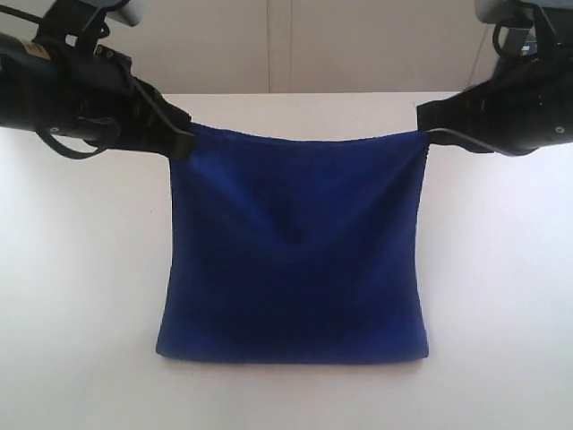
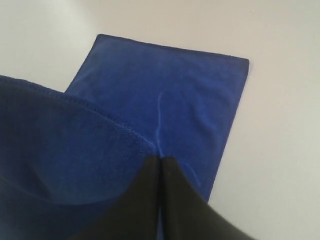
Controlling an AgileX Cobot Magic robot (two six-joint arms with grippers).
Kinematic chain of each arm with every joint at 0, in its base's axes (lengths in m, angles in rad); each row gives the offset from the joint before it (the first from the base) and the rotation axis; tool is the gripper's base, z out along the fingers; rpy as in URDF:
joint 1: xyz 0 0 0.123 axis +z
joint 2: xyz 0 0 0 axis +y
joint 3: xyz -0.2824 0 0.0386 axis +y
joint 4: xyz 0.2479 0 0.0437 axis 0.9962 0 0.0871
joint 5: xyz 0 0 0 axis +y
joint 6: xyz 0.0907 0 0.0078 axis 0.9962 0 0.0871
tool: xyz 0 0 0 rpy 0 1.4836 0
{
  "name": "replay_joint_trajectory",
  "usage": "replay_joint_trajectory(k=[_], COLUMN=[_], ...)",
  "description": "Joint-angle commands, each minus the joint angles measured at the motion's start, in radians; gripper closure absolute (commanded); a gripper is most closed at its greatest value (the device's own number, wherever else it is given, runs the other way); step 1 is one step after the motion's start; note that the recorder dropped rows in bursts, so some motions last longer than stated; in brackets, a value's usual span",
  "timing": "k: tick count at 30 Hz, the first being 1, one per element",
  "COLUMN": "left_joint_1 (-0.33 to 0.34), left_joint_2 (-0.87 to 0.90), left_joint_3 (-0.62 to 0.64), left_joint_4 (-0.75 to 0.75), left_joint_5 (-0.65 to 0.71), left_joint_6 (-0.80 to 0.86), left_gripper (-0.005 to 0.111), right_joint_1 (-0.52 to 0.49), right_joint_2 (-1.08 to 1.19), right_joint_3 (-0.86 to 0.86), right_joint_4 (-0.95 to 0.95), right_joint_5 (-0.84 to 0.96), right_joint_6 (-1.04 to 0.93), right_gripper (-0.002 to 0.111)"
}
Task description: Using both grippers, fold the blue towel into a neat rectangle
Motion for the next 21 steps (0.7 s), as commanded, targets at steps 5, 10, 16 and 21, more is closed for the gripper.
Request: replay_joint_trajectory(k=[5, 10, 16, 21], left_joint_1=[0.005, 0.013, 0.066, 0.085], left_joint_2=[0.047, 0.097, 0.137, 0.173], left_joint_3=[-0.065, -0.113, -0.171, -0.201], left_joint_4=[-0.010, -0.010, -0.012, -0.012], left_joint_5=[-0.006, -0.004, 0.043, 0.044], left_joint_6=[-0.008, -0.013, -0.024, -0.020], left_gripper=[0.107, 0.107, 0.107, 0.107], right_joint_1=[-0.002, -0.002, -0.002, -0.002], right_joint_2=[0.029, 0.057, 0.105, 0.154], right_joint_3=[-0.058, -0.083, -0.131, -0.169], right_joint_4=[-0.006, -0.009, -0.013, -0.013], right_joint_5=[-0.018, -0.017, -0.017, -0.021], right_joint_6=[-0.008, -0.006, -0.004, -0.004], right_gripper=[0.108, 0.108, 0.108, 0.108])
